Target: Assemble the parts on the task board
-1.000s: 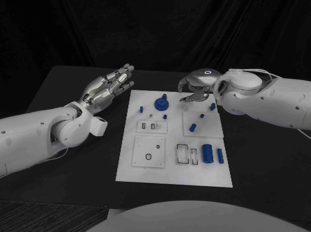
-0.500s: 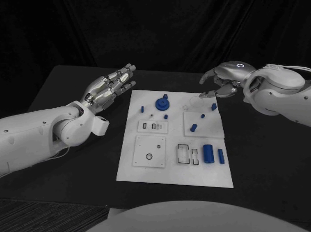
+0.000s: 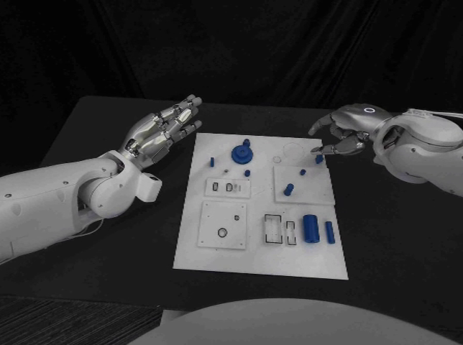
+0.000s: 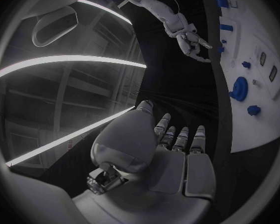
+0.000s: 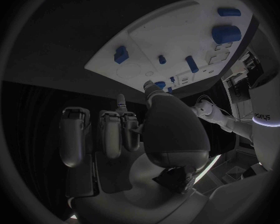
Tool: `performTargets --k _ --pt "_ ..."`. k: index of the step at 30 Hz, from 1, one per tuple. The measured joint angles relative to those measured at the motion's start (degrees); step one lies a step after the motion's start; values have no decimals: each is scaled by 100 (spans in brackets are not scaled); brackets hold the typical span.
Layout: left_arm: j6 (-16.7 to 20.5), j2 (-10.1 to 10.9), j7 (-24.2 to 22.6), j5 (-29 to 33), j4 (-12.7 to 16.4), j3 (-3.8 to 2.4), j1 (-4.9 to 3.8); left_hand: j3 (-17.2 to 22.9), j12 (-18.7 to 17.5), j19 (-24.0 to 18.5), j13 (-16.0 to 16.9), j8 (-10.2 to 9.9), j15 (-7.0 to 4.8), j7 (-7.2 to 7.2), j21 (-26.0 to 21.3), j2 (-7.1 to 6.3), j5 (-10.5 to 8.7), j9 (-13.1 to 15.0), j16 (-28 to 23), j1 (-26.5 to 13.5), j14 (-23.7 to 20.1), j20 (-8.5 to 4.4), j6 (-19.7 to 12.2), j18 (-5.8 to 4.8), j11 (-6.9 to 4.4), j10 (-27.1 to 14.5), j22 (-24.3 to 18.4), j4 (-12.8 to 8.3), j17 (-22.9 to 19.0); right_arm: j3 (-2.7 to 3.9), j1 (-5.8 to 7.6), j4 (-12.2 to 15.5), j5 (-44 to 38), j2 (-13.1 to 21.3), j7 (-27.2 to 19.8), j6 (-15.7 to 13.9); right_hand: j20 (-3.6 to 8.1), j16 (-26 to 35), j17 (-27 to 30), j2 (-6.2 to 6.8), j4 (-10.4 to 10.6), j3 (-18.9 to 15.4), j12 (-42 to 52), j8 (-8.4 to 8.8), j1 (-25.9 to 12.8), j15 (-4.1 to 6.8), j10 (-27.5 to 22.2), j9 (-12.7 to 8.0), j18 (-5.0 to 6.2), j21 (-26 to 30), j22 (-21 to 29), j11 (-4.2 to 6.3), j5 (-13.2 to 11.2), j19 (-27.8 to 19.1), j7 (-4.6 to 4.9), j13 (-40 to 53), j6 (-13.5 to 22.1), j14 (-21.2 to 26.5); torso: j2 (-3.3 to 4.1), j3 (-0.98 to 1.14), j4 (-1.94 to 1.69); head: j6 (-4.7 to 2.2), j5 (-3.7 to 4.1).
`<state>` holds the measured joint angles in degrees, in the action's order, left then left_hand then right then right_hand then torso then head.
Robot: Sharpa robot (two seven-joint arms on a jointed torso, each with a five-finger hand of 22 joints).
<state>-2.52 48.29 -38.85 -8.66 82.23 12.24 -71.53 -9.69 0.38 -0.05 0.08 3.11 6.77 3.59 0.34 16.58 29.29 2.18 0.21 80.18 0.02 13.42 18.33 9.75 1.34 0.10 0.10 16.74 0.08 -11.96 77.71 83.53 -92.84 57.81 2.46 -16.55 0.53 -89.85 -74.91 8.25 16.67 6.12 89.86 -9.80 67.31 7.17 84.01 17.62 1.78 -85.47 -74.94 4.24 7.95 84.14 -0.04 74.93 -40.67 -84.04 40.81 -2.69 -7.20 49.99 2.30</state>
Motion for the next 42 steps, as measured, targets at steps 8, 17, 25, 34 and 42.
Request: performTargets --k 8,17,25,34,42 --pt "-1 29 0 0 17 0 0 0 0 0 1 0 0 0 0 0 0 0 0 0 0 0 0 0 0 0 0 0 1 0 -99 -77 10 4 -21 -1 0 0 0 -104 -23 22 0 27 268 0 0 -74 0 0 0 0 627 0 79 2 -242 0 -4 -7 0 0 -7" --pt "-5 28 0 0 16 0 0 16 0 0 -1 0 0 7 0 0 0 1 0 0 0 0 7 0 0 0 0 16 2 2 -177 -134 18 -4 -22 3 0 0 0 -41 -23 22 0 -41 329 0 -1 -50 1 0 1 -65 540 0 192 1 -385 0 -2 -1 3 0 3" --pt "-24 18 0 0 7 0 1 16 0 22 -3 47 0 60 0 0 0 14 0 0 0 22 104 0 11 -12 0 16 -2 -1 -256 -171 21 -2 -17 1 -22 0 0 -3 3 -38 0 -137 366 -44 0 61 2 0 1 -106 327 -22 222 1 -540 1 0 -1 8 0 32" --pt "-42 28 0 0 -3 0 1 16 0 22 -2 50 0 40 0 0 0 19 0 0 0 21 124 0 20 -22 0 16 -3 0 -277 -189 23 -9 -7 1 -43 0 0 29 8 -75 0 -193 393 -64 -2 126 1 6 2 -107 215 -1 231 0 -559 21 -10 -3 8 0 23" --pt "-48 24 0 0 -6 0 2 16 0 22 -1 50 0 40 0 0 0 19 0 0 0 21 124 0 20 -22 0 16 -2 1 -291 -211 25 -21 18 8 -84 0 0 47 8 -75 0 -337 525 -84 -1 250 2 38 2 -146 471 -1 252 0 -580 0 -12 -3 5 0 -13"
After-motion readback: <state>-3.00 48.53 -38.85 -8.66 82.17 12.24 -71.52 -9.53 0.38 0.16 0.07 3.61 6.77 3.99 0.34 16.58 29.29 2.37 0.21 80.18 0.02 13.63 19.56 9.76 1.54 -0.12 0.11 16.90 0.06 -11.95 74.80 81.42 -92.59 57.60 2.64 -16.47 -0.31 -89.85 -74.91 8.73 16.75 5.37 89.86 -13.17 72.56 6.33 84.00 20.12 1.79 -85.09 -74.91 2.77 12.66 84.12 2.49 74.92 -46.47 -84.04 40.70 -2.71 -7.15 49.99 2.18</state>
